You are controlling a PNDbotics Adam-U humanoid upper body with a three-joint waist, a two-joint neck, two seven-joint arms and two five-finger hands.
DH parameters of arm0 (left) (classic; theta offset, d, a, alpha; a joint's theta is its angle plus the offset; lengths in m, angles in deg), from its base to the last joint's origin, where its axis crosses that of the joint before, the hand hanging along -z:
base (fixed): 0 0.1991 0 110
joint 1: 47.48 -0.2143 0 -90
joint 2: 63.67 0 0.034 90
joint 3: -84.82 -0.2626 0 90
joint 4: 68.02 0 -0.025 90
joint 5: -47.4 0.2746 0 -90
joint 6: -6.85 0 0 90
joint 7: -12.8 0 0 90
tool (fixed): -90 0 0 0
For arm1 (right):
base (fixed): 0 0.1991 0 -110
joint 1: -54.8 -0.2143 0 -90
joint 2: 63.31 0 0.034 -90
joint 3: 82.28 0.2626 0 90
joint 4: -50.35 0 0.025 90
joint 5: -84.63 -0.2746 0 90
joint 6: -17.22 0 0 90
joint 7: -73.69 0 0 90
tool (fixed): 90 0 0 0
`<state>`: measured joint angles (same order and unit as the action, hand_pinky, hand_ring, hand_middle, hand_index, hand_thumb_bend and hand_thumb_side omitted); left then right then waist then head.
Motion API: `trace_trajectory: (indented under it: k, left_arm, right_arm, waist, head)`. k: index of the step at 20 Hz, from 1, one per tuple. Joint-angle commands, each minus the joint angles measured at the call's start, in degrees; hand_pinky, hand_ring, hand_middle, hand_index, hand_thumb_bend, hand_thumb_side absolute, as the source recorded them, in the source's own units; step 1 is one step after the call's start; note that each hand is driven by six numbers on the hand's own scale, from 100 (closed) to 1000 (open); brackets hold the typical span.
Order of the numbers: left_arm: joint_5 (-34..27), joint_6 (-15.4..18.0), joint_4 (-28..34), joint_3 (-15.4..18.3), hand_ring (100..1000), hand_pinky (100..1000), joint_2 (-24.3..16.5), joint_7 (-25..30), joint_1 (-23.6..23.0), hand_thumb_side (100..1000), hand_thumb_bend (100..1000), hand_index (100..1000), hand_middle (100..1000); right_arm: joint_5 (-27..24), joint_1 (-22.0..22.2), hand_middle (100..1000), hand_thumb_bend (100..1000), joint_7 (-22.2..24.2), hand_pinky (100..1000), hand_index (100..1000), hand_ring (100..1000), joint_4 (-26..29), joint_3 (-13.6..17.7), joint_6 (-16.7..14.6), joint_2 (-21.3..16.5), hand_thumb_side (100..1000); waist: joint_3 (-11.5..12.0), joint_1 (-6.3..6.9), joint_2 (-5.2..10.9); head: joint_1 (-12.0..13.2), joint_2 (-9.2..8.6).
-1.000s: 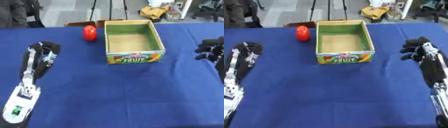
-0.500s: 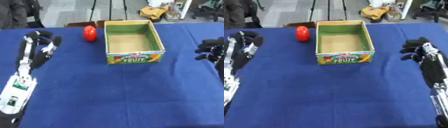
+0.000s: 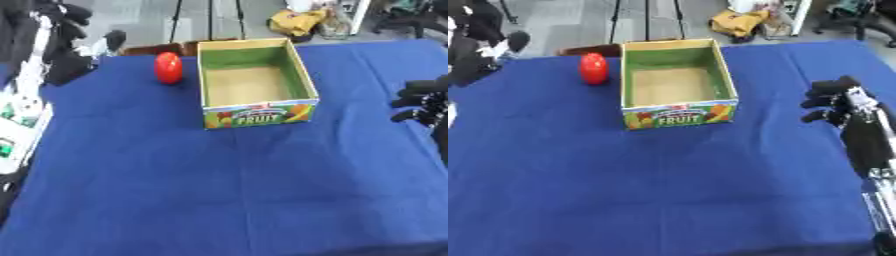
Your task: Pick up objects on the table and place them in the box.
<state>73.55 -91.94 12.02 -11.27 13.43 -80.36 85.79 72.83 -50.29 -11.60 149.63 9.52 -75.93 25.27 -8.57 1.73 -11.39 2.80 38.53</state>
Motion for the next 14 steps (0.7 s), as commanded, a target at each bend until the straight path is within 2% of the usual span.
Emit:
trace_trajectory:
  k: [1,6,10,14]
  left_arm:
    - [3.33,-0.75,-4.35,-1.47,635,705,-3.34,3.20,4.69,748,797,775,646]
    - [8.57,-1.24,-12.86,-3.20,666,724,-2.46,8.45,13.21,746,809,799,668]
    - [12.66,-2.57,-19.52,-1.10,689,756,-0.86,12.54,18.91,715,806,805,679]
    - [16.77,-1.19,-26.19,1.46,716,790,-1.35,15.32,21.80,603,721,813,697]
  right_arm:
    - [0.10,-0.76,620,100,0.40,544,723,645,1.29,0.05,-0.07,-1.73,883]
    - [0.44,-1.31,620,100,0.66,544,722,646,1.65,-0.05,0.04,-2.12,892]
    - [0.67,-2.13,620,100,0.72,544,722,646,2.16,0.03,0.06,-2.36,898]
    - [0.94,-2.56,620,100,0.59,544,722,647,2.69,0.26,0.08,-2.65,906]
  waist:
    - [-0.50,0.37,0.27]
    - [-1.98,1.98,-1.81]
    - [-4.09,3.52,-3.83]
    - [-5.93,4.87,-5.82]
  head:
    - [0.54,-1.20]
    - [1.10,-2.84]
    - [1.97,-4.68]
    - [2.72,-6.50]
